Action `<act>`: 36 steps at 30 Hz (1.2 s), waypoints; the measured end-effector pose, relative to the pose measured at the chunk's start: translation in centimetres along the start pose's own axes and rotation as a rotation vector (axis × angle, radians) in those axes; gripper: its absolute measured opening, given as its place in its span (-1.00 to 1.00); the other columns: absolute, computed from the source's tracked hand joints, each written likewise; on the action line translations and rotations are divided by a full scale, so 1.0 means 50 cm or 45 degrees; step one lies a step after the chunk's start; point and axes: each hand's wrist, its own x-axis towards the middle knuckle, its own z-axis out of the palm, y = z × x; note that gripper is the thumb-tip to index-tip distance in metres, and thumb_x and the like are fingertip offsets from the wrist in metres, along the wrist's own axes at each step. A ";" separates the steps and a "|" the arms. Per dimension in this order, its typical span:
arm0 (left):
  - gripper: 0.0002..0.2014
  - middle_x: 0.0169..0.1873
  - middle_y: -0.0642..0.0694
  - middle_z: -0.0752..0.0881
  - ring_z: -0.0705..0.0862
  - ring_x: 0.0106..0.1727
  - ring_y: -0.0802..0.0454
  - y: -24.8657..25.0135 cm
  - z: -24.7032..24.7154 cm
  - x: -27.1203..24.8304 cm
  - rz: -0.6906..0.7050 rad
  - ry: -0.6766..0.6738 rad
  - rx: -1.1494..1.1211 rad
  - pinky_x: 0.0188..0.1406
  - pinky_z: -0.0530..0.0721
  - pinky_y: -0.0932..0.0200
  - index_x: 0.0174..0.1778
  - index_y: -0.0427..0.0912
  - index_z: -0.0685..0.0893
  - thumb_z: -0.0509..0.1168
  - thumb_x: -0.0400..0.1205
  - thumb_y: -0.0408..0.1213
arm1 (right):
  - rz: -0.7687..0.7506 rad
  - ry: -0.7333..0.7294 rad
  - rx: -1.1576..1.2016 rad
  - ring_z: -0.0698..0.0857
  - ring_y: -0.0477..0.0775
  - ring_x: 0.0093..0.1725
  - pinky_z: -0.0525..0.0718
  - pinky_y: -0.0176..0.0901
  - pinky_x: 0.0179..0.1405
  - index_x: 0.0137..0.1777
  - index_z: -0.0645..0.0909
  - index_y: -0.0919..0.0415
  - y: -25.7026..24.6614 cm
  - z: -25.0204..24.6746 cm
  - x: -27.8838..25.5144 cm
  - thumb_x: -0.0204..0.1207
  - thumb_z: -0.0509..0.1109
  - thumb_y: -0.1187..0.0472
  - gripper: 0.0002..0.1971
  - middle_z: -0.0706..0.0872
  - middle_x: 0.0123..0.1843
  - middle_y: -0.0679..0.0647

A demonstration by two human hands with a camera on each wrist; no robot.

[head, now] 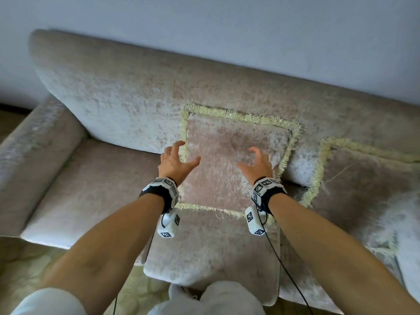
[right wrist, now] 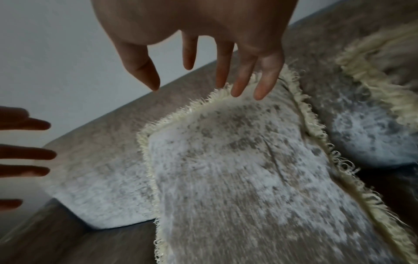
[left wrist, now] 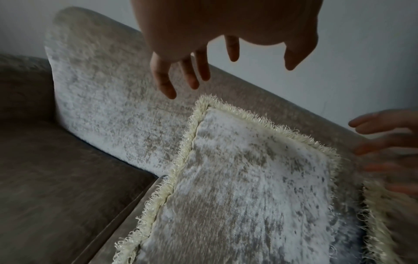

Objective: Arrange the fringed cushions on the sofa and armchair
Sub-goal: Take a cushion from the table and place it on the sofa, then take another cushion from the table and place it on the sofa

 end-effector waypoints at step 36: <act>-0.38 0.37 -0.11 0.47 0.42 0.36 -0.13 -0.263 -0.324 -0.630 -0.948 1.207 -0.099 0.35 0.47 -0.15 0.42 0.09 0.45 0.35 0.43 0.14 | -1.295 -0.999 -0.374 0.52 0.24 0.33 0.41 -0.15 0.19 0.48 0.40 -0.02 -0.409 0.357 -0.420 0.40 0.50 0.03 -0.36 0.45 0.34 0.20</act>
